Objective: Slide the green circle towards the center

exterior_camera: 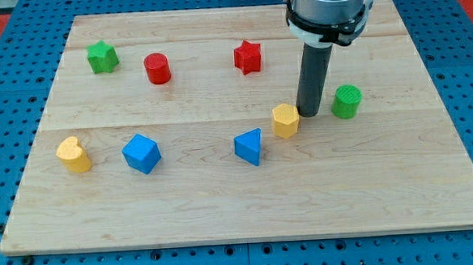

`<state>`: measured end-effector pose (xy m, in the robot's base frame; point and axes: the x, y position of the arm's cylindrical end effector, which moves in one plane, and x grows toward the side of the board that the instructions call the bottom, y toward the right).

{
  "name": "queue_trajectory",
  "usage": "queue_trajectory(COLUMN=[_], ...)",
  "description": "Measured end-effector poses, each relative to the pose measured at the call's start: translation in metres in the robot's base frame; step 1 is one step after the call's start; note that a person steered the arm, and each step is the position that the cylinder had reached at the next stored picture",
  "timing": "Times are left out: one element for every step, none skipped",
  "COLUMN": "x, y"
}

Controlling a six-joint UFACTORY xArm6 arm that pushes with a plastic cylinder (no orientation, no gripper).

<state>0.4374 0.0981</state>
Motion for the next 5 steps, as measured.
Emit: queue_trajectory(x=[0.013,0.026,0.027,0.027,0.028], y=[-0.015,-0.041,-0.041,-0.027,-0.008])
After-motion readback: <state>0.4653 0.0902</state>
